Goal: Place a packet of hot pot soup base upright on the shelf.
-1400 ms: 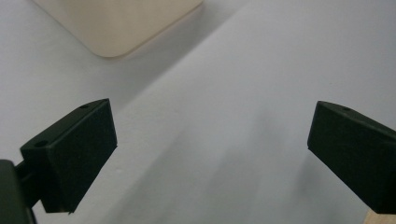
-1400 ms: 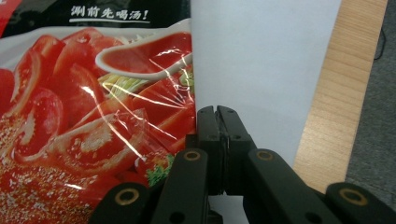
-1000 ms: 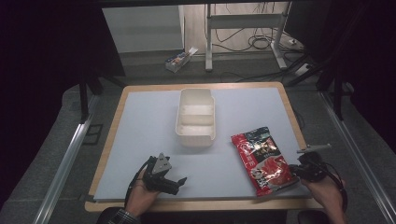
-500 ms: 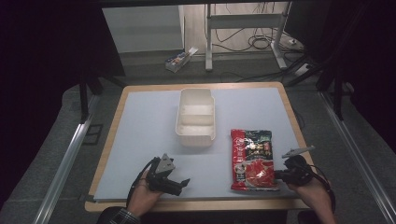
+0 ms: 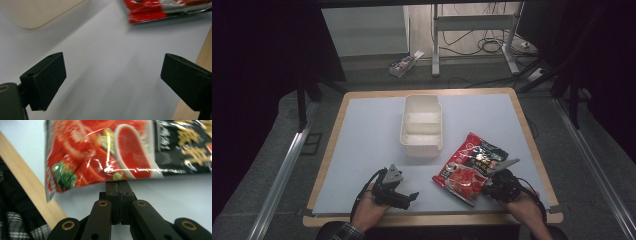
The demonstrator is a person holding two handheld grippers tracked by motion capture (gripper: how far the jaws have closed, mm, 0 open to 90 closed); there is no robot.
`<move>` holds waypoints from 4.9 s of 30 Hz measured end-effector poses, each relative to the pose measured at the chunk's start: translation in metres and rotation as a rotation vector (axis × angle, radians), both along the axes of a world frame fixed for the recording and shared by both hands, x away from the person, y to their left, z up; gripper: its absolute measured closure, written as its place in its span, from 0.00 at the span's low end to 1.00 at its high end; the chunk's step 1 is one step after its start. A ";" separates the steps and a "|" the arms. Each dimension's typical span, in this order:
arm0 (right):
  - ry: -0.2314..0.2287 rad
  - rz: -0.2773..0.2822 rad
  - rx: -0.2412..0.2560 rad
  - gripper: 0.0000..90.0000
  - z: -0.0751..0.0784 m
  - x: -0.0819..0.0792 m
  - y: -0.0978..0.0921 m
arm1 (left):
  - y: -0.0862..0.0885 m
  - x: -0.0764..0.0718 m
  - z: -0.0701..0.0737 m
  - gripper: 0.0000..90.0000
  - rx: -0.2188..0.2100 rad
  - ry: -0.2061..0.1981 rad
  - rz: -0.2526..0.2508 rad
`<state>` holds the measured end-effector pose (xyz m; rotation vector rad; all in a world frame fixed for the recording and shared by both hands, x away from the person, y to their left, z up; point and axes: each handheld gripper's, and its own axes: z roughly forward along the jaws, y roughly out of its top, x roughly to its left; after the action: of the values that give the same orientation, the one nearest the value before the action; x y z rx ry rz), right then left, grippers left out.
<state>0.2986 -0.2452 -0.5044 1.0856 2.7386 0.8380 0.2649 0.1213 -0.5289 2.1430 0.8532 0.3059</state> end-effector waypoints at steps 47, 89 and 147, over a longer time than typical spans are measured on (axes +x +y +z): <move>-0.235 -0.112 0.085 0.21 0.007 0.016 -0.051 | -0.088 0.027 0.012 0.89 -0.082 -0.025 -0.209; -0.185 -0.079 0.129 0.00 0.012 0.014 -0.054 | -0.099 0.022 -0.010 1.00 -0.076 0.016 -0.158; -0.088 -0.105 0.484 0.75 0.110 0.077 -0.003 | -0.065 0.009 0.014 0.36 -0.081 -0.049 -0.120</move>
<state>0.3754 -0.2481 -0.3948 1.2102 2.4397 1.5404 0.2740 0.0565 -0.5151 2.0925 0.6940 0.2571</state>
